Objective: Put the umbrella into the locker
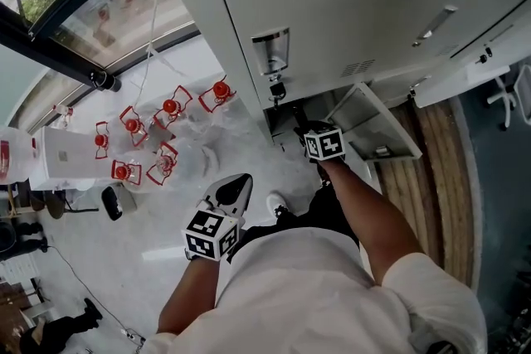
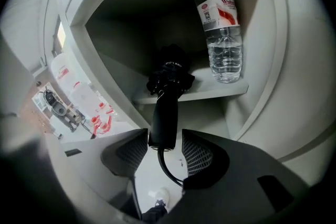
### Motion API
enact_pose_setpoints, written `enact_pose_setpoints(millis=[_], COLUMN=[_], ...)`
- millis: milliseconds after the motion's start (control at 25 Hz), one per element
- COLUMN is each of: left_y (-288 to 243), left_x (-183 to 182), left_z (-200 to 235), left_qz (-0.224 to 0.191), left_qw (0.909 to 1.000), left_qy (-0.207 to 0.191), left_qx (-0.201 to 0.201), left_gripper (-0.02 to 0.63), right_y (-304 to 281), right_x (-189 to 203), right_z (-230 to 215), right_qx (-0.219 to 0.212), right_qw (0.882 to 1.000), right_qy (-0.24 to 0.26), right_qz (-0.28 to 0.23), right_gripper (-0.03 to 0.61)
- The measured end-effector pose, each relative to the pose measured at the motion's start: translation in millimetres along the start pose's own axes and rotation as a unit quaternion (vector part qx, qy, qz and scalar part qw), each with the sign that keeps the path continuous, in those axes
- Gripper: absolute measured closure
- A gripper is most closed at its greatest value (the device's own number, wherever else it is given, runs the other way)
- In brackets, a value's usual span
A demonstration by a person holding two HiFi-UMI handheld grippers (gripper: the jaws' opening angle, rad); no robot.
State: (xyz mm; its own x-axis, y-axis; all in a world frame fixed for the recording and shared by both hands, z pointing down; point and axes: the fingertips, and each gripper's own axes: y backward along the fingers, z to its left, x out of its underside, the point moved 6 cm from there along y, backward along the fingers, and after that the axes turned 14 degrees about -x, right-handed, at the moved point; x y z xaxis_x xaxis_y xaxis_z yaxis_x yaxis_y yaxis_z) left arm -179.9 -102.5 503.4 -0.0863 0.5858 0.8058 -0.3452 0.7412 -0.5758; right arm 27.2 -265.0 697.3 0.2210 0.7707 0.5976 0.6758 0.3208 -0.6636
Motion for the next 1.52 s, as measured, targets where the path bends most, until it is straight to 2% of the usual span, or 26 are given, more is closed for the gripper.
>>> enact_pose_setpoints(millis=[80, 120, 160, 480, 680, 920, 1200, 1440, 1520], left_y=[0, 0, 0, 3, 7, 14, 12, 12, 12], left_x=[-2, -3, -3, 5, 2, 5, 8, -1, -4], left_z=[0, -1, 0, 4, 10, 14, 13, 10, 8], left_qz=[-0.002, -0.003, -0.003, 0.005, 0.000, -0.001, -0.006, -0.026, -0.031], left_qw=[1.0000, 1.0000, 1.0000, 1.0000, 0.9999, 0.9997, 0.9997, 0.9995, 0.9994], left_qy=[-0.002, -0.002, -0.003, -0.001, 0.002, 0.008, 0.015, 0.016, 0.015], left_qx=[0.001, 0.002, 0.002, -0.004, -0.015, -0.022, -0.018, -0.003, 0.003], left_gripper=[0.598, 0.597, 0.598, 0.597, 0.597, 0.597, 0.598, 0.597, 0.597], right_y=[0, -1, -1, -17, -31, -37, -25, 10, 24], right_x=[1, 0, -1, -15, -34, -36, -27, -10, -8], right_z=[1, 2, 3, 8, 3, 5, 6, 16, 24], right_qx=[-0.003, -0.007, -0.013, -0.025, -0.024, -0.016, 0.002, 0.014, 0.006], right_qw=[1.000, 1.000, 1.000, 0.999, 0.999, 0.999, 1.000, 0.999, 0.998], right_qy=[-0.002, -0.005, -0.011, -0.036, -0.034, -0.031, 0.005, 0.039, 0.053], right_qz=[0.001, 0.001, 0.001, -0.005, -0.011, -0.008, 0.016, 0.035, 0.030], right_gripper=[0.359, 0.401, 0.403, 0.403, 0.403, 0.402, 0.364, 0.360, 0.360])
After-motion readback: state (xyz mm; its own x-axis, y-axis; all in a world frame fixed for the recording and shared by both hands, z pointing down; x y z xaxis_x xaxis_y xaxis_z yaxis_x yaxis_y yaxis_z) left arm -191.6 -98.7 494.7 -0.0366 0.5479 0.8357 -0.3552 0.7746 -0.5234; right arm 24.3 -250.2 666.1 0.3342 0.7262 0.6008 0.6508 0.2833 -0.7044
